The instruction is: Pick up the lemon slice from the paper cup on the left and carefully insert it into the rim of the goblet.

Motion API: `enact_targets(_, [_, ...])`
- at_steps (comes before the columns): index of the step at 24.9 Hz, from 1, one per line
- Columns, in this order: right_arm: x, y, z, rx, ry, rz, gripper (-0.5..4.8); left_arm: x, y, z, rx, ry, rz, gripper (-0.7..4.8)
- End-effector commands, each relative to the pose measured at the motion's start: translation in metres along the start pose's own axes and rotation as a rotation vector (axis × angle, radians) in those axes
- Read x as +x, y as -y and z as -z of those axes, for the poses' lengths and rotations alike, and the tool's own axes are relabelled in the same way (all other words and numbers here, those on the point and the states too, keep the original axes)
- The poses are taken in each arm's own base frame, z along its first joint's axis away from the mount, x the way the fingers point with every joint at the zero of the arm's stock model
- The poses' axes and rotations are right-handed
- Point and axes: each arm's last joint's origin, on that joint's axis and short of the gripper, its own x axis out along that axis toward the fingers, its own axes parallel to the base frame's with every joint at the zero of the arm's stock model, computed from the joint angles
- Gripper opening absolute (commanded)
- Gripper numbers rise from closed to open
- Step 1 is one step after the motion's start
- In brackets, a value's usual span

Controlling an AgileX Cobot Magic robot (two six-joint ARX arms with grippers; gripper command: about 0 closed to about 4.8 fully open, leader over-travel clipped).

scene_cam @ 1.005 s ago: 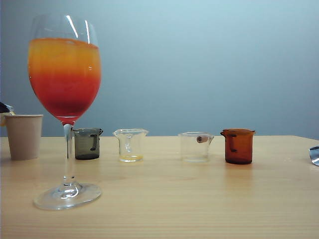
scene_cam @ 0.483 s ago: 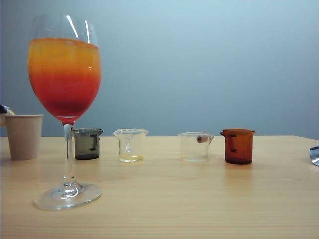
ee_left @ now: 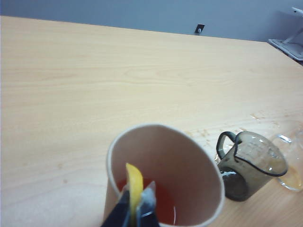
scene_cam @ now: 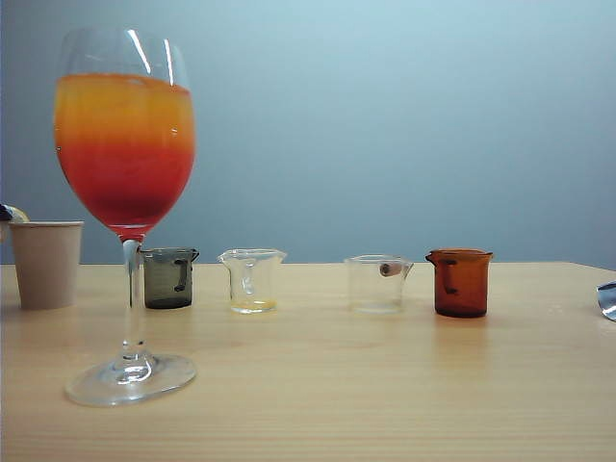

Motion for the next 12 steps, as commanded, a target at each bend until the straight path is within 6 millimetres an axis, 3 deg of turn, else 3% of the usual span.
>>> enact_targets(1, [-0.001, 0.000, -0.003, -0.004, 0.018, 0.004, -0.03, -0.001, 0.000, -0.008, 0.022, 0.043, 0.025, -0.06])
enact_targets(12, [-0.001, 0.000, -0.003, -0.005, 0.018, 0.004, -0.03, -0.014, 0.018, -0.047, 0.079, 0.147, 0.046, -0.06])
